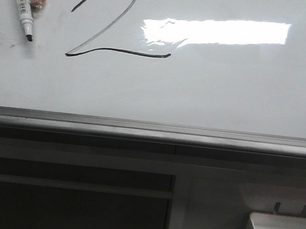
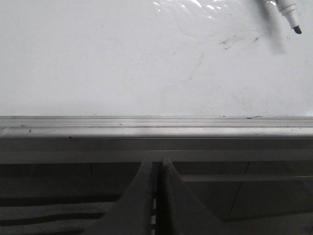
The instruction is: Write number 2 on whiteboard
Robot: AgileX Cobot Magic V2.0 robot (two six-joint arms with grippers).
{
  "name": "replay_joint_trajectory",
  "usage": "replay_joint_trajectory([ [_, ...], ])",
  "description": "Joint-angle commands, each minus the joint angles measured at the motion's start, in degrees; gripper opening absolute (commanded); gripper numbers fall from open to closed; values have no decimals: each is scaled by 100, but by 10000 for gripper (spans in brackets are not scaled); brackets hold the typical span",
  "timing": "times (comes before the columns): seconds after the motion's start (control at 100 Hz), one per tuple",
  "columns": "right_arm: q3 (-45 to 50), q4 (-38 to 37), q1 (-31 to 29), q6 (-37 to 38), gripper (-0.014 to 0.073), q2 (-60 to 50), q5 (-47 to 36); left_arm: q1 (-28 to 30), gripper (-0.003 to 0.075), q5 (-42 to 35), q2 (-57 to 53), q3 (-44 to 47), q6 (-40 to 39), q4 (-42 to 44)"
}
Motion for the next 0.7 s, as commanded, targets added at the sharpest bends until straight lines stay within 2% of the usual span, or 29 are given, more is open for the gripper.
replay_joint_trajectory([
  [0.0, 118, -436, -443, 534, -72, -325, -420, 18, -20, -287, -145, 61, -68, -32],
  [0.06, 343, -436, -574, 546, -73, -435, -515, 18, -20, -301, -145, 61, -68, -32],
  [0.12, 285, -437, -599, 546, -73, -403, 153, 18, -20, -301, -145, 61, -68, -54],
  [0.27, 319, -404, -599, 546, -73, -440, 874, 18, -20, -301, -145, 61, -68, -54],
  [0.69, 319, -404, -599, 546, -72, -440, 743, 18, -20, -301, -145, 61, -68, -54],
])
